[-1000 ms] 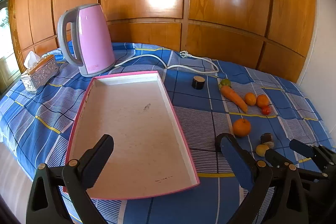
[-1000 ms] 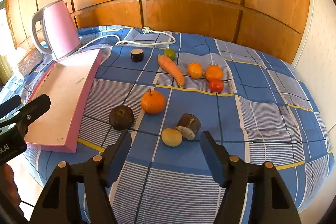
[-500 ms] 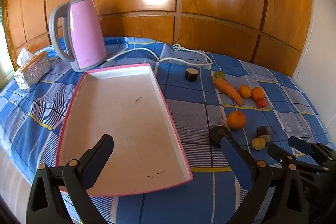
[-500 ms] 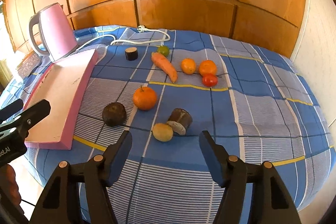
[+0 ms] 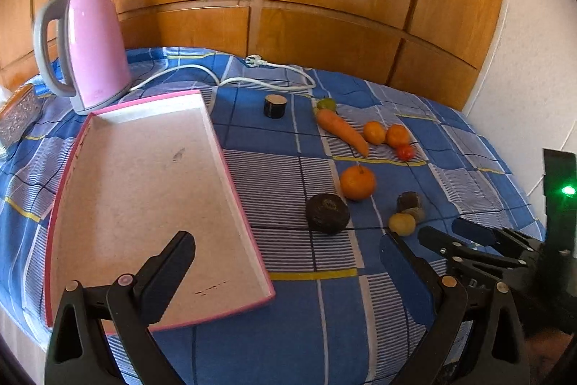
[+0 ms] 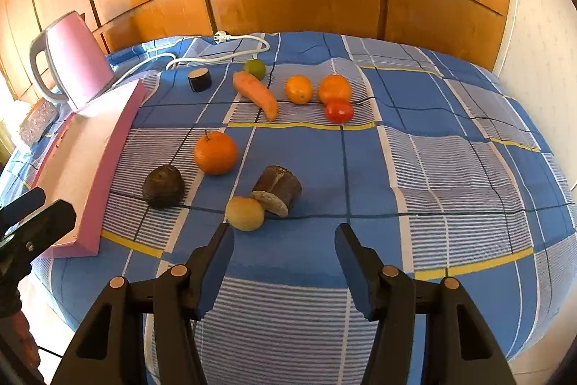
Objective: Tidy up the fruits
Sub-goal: 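Grasp the dark brown round fruit with the left tool while the right tool grasps the yellow round fruit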
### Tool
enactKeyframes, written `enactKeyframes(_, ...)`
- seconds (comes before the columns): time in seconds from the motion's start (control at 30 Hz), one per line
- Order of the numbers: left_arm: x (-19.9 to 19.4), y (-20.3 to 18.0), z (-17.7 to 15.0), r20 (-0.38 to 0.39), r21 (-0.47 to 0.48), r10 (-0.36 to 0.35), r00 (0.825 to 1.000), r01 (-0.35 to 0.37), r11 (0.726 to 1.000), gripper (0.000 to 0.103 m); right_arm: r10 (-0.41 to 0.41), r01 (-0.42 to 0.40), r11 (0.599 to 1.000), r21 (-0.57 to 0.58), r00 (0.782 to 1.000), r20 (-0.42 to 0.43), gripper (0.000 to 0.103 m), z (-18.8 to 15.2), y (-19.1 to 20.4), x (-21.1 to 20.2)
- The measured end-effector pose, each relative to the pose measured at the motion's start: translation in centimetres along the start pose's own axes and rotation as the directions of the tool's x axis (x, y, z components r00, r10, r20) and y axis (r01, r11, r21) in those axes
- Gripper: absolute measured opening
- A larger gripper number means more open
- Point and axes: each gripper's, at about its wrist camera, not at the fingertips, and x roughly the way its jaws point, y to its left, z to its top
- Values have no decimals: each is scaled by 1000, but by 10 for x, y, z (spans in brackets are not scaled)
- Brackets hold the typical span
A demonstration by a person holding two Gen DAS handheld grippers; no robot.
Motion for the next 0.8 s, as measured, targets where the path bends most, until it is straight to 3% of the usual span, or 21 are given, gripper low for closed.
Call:
enactKeyframes(0.2, 2, -4, 5, 1, 47, 39, 999, -39, 998, 101, 71, -71, 997, -1, 997, -38, 40, -1, 6, 11)
enactKeyframes(0.73, 35, -18, 20, -52, 118, -7, 999, 13, 993, 74, 77, -78, 997, -13, 996, -36, 39, 7, 10, 36)
enactKeyframes(0.8, 42, -19, 22, -70, 127, -17, 997, 26, 992, 71, 81, -81, 997, -13, 996, -36, 32, 9, 10, 37)
